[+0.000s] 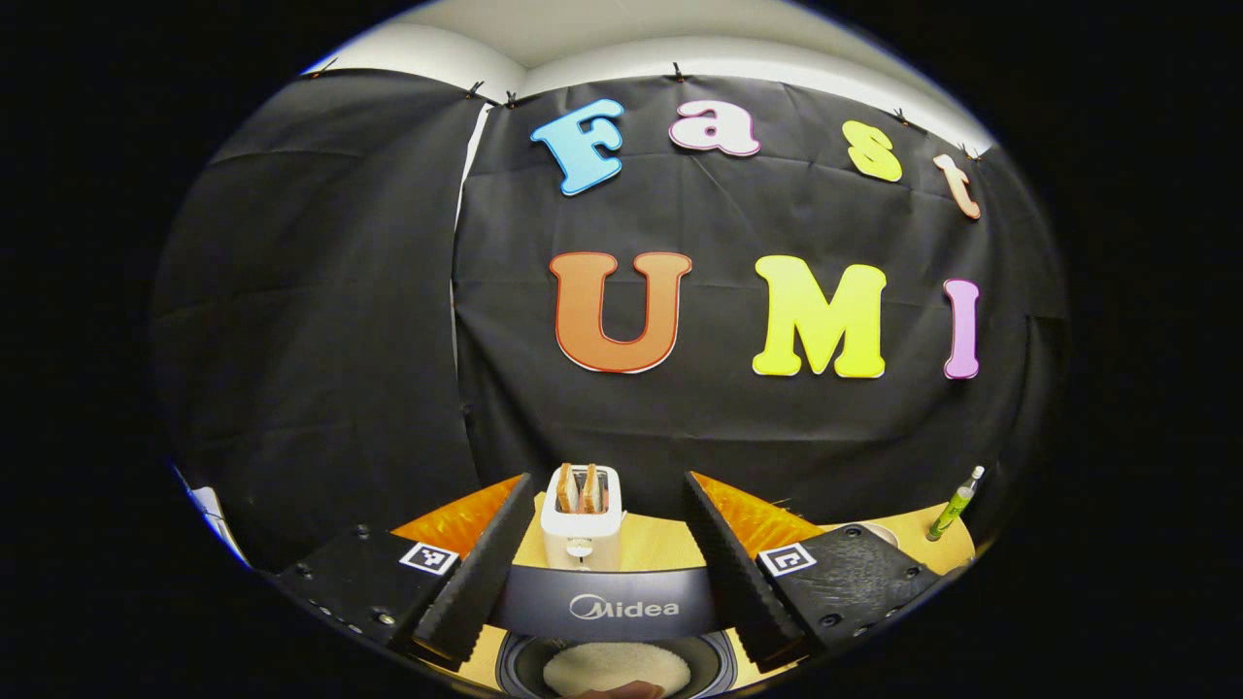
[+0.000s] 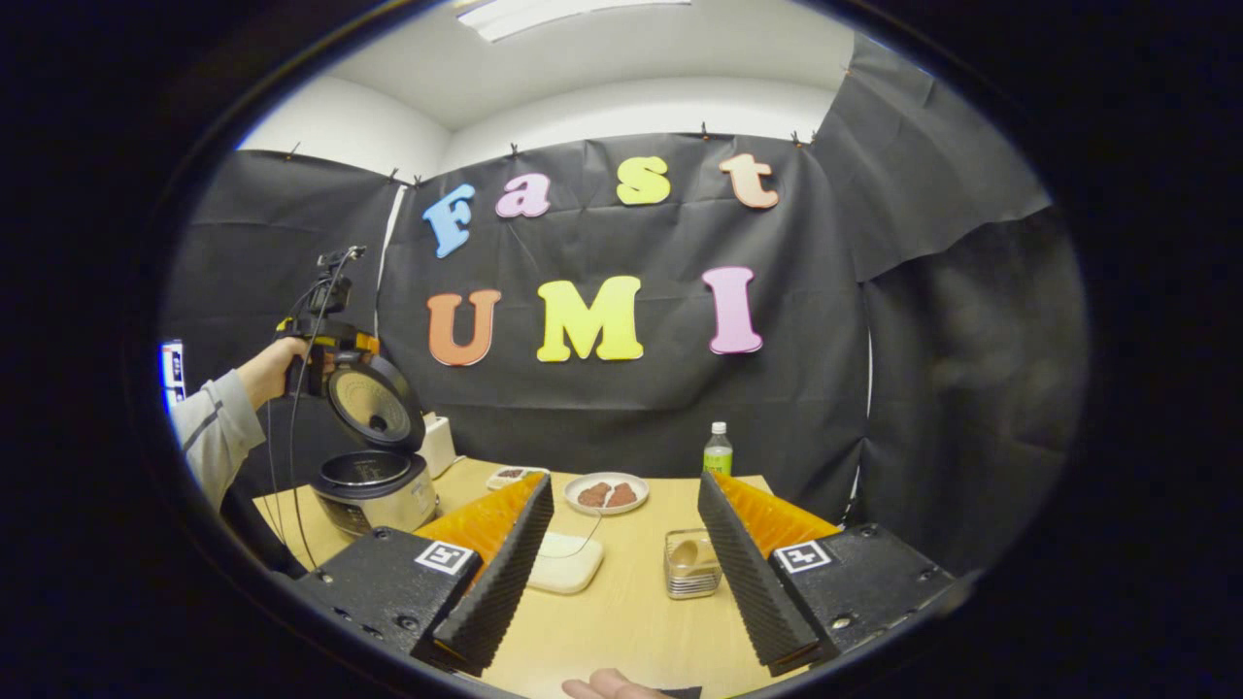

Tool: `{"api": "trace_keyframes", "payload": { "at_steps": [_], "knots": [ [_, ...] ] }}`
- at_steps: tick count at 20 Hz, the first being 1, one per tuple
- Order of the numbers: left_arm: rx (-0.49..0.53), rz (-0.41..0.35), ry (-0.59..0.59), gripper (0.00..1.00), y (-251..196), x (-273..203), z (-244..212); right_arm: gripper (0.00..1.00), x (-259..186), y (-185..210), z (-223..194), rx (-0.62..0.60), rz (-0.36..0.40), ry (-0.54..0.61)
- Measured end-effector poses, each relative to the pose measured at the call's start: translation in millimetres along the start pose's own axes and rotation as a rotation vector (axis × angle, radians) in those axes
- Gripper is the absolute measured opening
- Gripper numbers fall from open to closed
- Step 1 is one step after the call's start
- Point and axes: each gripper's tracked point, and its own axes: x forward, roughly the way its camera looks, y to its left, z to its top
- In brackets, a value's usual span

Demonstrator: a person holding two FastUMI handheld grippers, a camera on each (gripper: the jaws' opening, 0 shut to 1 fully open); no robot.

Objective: Close the left gripper, press the button to open the rice cooker; take a wooden spoon from the chopstick holder with the right hand, scoop a spoonful of rice and pour it into the rice cooker, then put the wooden spoon back into the chopstick holder.

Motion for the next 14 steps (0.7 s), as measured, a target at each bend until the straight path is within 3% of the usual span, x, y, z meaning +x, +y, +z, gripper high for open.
{"api": "trace_keyframes", "payload": {
  "at_steps": [6, 8, 14],
  "knots": [
    [0.015, -0.045, 0.021, 1.0, -5, -52, -58, 0.96, -22, 26, -8, -0.001, 0.054, 0.0],
    [0.018, -0.054, 0.052, 0.97, -6, -66, -84, 0.97, -29, 36, -8, -0.007, 0.066, 0.001],
    [0.024, -0.083, 0.093, 1.0, -6, -87, -142, 0.96, -53, 59, 2, -0.023, 0.058, -0.036]
  ]
}}
